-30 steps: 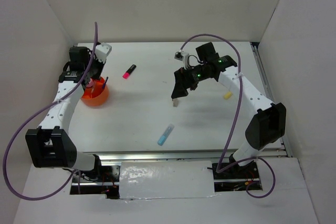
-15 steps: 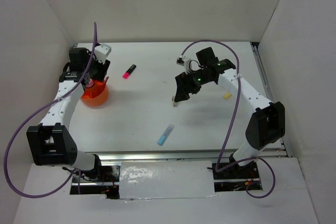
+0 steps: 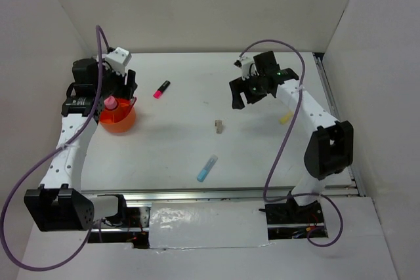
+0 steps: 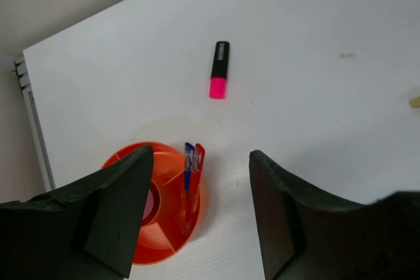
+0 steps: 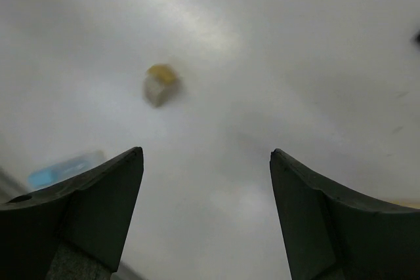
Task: Sort the stationery into containers
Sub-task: Place the pen in the storage box, then pick up the pen from the center of the board.
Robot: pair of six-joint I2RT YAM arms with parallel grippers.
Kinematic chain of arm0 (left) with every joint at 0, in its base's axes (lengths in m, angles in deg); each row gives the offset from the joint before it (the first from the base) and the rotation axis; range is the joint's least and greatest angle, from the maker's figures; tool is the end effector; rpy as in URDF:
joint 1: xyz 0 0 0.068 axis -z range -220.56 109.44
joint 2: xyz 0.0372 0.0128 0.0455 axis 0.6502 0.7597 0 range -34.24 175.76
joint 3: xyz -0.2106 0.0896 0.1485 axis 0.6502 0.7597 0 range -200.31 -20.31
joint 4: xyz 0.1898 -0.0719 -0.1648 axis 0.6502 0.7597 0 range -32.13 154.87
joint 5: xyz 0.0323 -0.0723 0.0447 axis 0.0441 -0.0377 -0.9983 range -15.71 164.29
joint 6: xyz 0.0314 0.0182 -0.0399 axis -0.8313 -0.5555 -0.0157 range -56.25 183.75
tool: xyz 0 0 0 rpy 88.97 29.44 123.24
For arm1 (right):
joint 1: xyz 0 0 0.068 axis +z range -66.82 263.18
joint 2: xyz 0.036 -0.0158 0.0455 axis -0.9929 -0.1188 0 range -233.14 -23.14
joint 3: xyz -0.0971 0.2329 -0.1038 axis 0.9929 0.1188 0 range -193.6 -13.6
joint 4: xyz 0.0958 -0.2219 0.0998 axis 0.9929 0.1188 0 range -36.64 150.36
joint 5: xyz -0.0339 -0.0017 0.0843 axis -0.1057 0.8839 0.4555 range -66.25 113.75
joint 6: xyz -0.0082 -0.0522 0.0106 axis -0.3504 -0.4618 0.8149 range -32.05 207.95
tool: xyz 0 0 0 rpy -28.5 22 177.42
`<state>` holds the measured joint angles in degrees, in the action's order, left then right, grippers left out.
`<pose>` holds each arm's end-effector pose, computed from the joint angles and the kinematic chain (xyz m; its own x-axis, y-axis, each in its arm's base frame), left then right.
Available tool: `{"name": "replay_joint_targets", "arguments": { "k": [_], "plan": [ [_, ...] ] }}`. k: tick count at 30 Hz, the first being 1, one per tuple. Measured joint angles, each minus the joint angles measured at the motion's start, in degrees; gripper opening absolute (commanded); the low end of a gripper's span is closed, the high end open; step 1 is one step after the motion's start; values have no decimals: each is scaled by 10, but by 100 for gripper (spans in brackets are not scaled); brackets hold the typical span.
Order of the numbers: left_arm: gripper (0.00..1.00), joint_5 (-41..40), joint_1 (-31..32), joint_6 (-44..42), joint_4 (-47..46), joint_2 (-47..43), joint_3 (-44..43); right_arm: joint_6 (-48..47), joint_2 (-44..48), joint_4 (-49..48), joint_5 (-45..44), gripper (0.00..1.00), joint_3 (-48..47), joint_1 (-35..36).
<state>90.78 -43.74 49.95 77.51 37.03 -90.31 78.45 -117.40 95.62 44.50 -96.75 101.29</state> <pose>0.2825 0.0054 0.3794 -0.2954 0.2128 -0.9314 0.2906 0.9487 0.1246 0.3340 0.1226 0.3024 -0.6711 -0.3819 -0.6354 -0.6108 0.7706 0.1820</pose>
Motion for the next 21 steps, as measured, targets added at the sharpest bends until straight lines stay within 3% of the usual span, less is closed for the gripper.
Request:
{"name": "replay_joint_targets", "arguments": {
  "k": [5,11,21],
  "plan": [
    [75,37,7,28,21,-22,-9,-69,-159,7,-79,82,-172,-50],
    [77,72,16,56,35,-45,2,-160,-351,59,-96,87,-407,-128],
    [78,106,23,93,44,-48,2,-282,-433,90,-129,90,-430,-154]
  ]
}}
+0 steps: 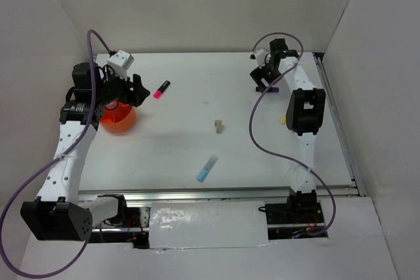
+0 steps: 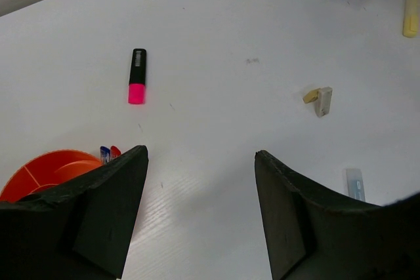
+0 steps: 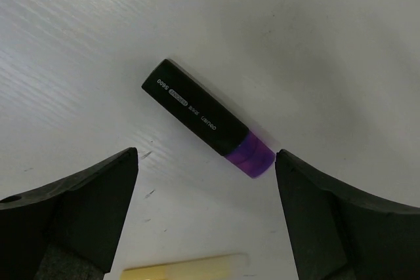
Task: Sort the stationery into containers
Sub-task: Pick up the pen from the center of the board.
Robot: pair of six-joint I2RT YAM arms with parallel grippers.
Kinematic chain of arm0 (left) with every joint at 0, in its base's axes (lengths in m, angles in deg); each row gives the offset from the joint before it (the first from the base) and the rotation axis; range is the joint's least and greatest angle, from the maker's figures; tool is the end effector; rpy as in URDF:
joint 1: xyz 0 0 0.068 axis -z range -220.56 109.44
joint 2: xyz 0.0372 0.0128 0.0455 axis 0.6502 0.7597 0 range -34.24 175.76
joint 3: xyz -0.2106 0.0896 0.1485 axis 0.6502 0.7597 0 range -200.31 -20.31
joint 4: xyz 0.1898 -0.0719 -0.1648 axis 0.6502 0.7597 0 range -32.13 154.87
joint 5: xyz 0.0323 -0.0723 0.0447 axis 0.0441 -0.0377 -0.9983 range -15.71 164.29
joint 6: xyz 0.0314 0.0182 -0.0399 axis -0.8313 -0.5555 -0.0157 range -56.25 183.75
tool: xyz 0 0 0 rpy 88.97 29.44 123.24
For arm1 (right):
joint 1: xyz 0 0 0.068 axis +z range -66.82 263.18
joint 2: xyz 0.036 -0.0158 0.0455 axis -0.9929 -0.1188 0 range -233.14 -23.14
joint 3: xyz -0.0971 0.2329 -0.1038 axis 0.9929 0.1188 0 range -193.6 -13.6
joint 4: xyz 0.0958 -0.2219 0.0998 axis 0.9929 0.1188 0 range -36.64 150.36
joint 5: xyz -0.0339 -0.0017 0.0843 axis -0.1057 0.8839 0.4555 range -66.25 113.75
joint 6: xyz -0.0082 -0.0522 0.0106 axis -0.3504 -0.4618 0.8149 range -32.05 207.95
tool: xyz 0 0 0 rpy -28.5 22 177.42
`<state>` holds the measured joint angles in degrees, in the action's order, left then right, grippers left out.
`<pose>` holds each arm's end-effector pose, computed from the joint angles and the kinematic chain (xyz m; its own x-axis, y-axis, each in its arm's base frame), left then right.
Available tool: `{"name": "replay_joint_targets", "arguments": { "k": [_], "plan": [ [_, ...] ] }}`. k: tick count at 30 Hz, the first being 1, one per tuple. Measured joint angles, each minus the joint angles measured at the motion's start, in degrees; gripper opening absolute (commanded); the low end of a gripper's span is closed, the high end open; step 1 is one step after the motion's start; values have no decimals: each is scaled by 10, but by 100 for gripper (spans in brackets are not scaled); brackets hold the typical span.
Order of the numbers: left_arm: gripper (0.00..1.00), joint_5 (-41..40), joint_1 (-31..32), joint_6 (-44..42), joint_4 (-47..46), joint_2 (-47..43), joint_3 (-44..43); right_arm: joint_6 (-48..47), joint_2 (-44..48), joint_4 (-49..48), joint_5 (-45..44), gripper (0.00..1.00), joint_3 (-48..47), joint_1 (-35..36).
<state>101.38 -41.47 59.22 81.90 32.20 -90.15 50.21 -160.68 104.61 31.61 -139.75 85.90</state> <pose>0.2545 -0.0123 0.3926 -0.3185 0.0654 -0.9457 0.4387 0.8945 -0.0859 0.5162 0.0295 0.2052 -0.6343 -0.6372 -0.4378 -0.6299 0.7543 -0.1852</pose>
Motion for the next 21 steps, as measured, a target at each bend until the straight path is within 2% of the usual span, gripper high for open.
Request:
{"name": "replay_joint_targets", "arguments": {
  "k": [4,11,19,21],
  "plan": [
    [78,7,0,13,0,0,0,-34,-17,2,-7,85,-2,0],
    [79,13,0,20,6,1,-1,-78,-50,7,-28,60,-18,-2],
    [79,14,0,19,20,1,-7,-117,-61,28,-24,46,-31,-7],
    [79,14,0,19,24,1,-7,-131,-53,30,-23,38,-16,-3]
  ]
}}
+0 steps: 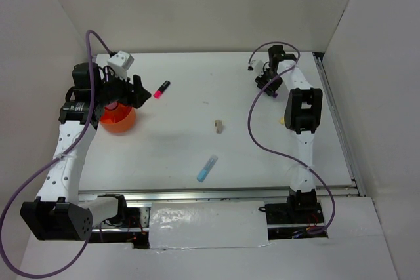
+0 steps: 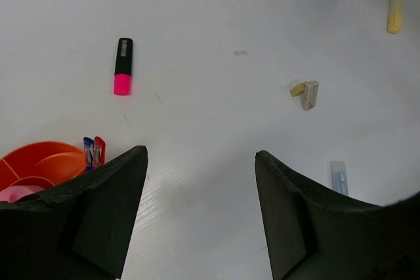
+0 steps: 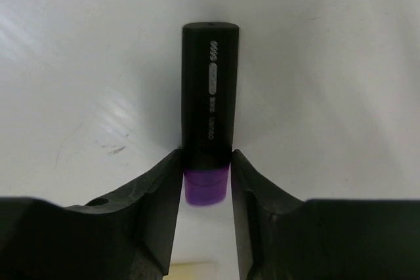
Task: Sort the stationery into containers
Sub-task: Pick up the pen from the center of the board.
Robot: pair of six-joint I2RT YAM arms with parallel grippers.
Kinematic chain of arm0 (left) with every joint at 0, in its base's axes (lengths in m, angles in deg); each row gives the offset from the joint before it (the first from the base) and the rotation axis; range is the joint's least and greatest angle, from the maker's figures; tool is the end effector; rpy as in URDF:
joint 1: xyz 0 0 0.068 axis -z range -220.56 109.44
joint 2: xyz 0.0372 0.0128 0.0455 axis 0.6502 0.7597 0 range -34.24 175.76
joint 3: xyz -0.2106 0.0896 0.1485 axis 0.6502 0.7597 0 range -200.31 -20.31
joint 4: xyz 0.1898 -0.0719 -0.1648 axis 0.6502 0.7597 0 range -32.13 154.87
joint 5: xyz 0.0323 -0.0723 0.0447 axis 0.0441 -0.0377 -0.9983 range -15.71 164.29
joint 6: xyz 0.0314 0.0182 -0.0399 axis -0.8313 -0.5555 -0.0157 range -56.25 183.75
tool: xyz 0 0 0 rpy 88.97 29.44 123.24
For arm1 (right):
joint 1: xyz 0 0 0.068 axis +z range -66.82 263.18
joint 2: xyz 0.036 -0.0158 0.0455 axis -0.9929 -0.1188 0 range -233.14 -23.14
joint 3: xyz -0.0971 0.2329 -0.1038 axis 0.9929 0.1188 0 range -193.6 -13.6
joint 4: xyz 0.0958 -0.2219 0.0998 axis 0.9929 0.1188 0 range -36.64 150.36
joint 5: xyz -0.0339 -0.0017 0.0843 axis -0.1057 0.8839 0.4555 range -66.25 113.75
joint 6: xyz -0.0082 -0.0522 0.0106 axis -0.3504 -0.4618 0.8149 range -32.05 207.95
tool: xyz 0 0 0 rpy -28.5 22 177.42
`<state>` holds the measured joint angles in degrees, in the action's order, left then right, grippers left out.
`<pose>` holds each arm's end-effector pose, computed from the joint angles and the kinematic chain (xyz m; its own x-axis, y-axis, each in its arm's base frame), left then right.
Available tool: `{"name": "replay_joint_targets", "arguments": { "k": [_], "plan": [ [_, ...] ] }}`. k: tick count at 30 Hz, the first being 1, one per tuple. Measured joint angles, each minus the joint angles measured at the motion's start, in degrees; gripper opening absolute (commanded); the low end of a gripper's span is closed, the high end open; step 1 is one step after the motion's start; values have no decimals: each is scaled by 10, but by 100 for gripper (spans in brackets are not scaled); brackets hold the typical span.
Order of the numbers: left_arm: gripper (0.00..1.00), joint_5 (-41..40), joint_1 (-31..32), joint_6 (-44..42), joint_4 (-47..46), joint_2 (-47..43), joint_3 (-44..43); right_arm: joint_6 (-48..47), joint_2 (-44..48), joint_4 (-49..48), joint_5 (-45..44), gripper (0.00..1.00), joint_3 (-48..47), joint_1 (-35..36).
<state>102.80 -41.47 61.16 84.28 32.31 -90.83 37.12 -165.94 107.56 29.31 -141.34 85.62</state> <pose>0.2526 -0.0131 0.3922 -0.3618 0.0341 -0.9316 0.4442 0.8849 -0.1401 0.5207 0.0257 0.1651 -0.5307 -0.7950 -0.2940 -0.7728 0.5963 -0.2173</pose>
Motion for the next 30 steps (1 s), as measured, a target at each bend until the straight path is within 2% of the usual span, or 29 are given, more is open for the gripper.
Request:
{"name": "replay_joint_targets", "arguments": {
  "k": [4,5,8,13,19,22,25,30],
  "plan": [
    [79,5,0,0,7,-1,0,-22,14,28,-4,24,22,10],
    [79,7,0,0,7,-2,0,-24,15,32,-8,14,23,14],
    [79,15,0,1,11,-13,1,-28,16,50,-10,0,23,26],
    [78,28,0,-2,0,-73,33,-17,19,89,9,0,19,39],
    [77,70,1,-60,-19,-160,106,78,54,145,118,0,35,77],
    [75,97,16,-124,-18,-195,138,147,100,161,193,0,70,120],
    [75,118,60,-208,2,-211,148,220,139,181,286,0,102,174],
    [74,129,120,-353,47,-210,152,319,139,197,384,0,138,241]
  ]
}}
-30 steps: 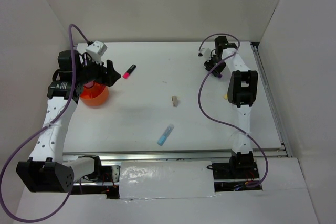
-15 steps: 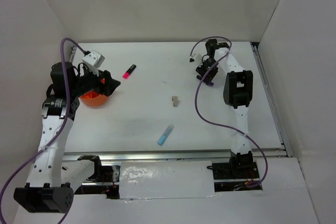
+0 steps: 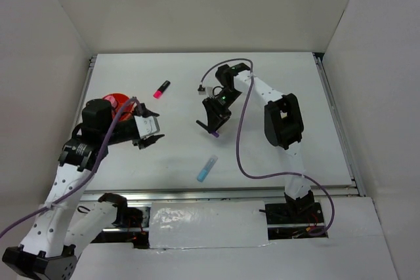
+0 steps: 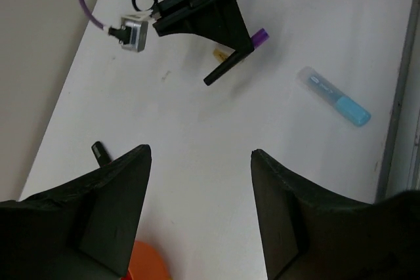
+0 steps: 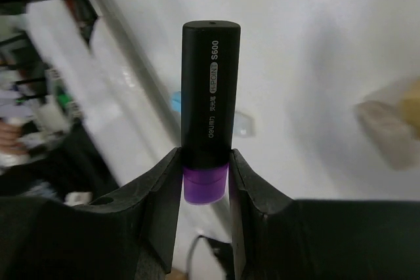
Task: Sort the stationery into containers
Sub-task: Pick up the pen from the center of the board.
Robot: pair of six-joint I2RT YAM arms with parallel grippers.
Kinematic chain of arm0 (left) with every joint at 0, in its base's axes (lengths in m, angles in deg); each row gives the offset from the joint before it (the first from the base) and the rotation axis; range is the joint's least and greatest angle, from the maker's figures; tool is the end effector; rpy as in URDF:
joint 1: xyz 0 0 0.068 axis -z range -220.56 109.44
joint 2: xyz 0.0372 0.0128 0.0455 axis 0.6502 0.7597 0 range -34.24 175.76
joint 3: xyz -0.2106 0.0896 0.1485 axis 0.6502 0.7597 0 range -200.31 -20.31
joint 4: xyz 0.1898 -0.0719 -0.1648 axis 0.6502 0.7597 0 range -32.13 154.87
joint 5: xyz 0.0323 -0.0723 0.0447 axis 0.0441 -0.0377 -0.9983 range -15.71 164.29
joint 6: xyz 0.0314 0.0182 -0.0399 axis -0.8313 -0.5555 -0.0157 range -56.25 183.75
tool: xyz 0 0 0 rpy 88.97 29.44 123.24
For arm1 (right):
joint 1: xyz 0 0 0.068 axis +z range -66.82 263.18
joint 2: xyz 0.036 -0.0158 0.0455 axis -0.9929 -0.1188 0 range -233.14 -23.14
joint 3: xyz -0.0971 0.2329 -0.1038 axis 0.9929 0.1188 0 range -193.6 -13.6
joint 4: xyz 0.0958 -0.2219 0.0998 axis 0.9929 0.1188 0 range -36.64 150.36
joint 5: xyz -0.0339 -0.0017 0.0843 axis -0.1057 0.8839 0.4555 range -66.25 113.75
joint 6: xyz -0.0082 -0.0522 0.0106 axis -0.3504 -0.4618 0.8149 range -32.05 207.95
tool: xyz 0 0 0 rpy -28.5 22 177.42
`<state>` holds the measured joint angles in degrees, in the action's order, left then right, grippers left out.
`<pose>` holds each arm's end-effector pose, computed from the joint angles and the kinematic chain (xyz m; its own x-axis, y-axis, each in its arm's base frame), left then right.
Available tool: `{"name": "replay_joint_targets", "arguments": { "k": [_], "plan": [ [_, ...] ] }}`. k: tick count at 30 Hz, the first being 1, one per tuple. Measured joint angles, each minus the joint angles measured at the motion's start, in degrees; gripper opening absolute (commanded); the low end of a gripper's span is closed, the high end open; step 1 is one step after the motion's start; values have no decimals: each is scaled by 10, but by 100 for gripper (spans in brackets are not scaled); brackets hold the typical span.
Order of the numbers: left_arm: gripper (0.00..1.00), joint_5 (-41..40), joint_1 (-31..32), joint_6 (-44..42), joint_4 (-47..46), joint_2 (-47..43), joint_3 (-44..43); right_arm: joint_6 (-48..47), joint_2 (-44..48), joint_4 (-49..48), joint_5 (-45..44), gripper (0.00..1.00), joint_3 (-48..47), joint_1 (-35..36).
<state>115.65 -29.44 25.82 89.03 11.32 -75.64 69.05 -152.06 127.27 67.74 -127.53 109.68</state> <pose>0.1525 -0.0541 0.3659 0.1781 0.4353 -0.8825 0.8104 0.4439 0.3824 0.3827 0.2185 0.2140 -0.7387 -0.6287 -0.2431 -0.6048 0.4590 0.6508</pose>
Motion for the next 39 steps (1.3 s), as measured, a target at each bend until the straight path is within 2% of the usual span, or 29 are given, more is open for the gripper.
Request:
{"name": "replay_joint_targets", "arguments": {
  "k": [3,7,12,15,21,29,39],
  "plan": [
    [72,-8,41,-80,31,19,0,57,0,6,35,0,31,10],
    [69,-55,137,-164,74,67,0,123,0,1,33,0,63,17],
    [65,-106,259,-191,81,95,-1,195,25,-17,0,0,98,52],
    [60,-116,281,-189,73,111,-7,227,63,-25,-15,0,119,81],
    [59,-138,321,-197,56,134,-8,271,122,-35,-17,0,139,120],
    [64,-153,380,-216,49,161,-9,301,128,-40,-14,0,141,132],
    [63,-195,415,-224,22,193,-9,312,128,-40,5,0,141,136]
  ]
}}
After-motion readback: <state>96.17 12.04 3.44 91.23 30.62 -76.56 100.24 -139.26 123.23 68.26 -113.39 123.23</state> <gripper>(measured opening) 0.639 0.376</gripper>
